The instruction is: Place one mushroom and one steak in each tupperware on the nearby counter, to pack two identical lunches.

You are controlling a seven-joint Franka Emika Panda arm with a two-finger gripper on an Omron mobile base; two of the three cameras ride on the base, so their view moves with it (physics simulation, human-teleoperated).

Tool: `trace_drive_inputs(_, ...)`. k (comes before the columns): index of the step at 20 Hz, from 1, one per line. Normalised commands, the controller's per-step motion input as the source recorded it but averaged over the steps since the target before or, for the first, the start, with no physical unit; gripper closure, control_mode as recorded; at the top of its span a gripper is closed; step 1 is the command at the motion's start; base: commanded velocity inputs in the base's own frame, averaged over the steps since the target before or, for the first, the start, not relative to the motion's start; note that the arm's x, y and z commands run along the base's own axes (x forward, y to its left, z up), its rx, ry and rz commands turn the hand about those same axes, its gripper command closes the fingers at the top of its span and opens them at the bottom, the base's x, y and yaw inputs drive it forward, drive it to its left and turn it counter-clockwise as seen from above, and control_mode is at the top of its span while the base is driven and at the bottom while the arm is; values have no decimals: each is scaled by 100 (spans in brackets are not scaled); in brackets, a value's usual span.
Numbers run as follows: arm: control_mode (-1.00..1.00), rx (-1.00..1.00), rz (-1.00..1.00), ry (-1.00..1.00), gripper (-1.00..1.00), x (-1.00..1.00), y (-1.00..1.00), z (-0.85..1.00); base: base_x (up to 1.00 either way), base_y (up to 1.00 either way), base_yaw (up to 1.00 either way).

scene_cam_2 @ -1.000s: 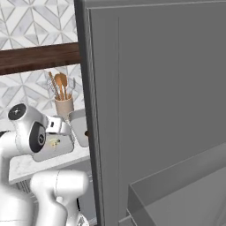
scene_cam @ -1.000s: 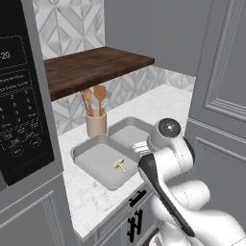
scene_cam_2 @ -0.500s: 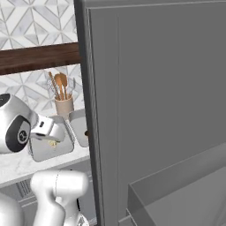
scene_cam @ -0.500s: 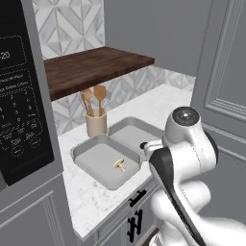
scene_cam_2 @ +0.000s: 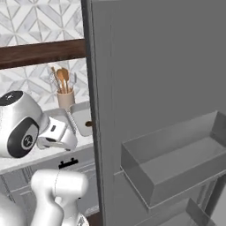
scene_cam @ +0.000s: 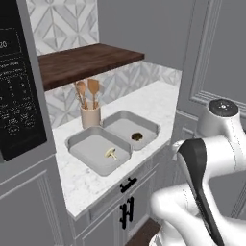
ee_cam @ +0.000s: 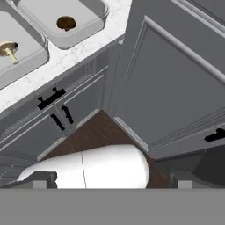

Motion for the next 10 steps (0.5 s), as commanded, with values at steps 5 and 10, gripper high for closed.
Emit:
trace_drive_inputs(5, 100, 0, 0, 0, -100, 0, 0, 0, -100, 44, -6)
trace_drive_inputs(10, 100, 0, 0, 0, -100, 0, 0, 0, -100, 92, -15)
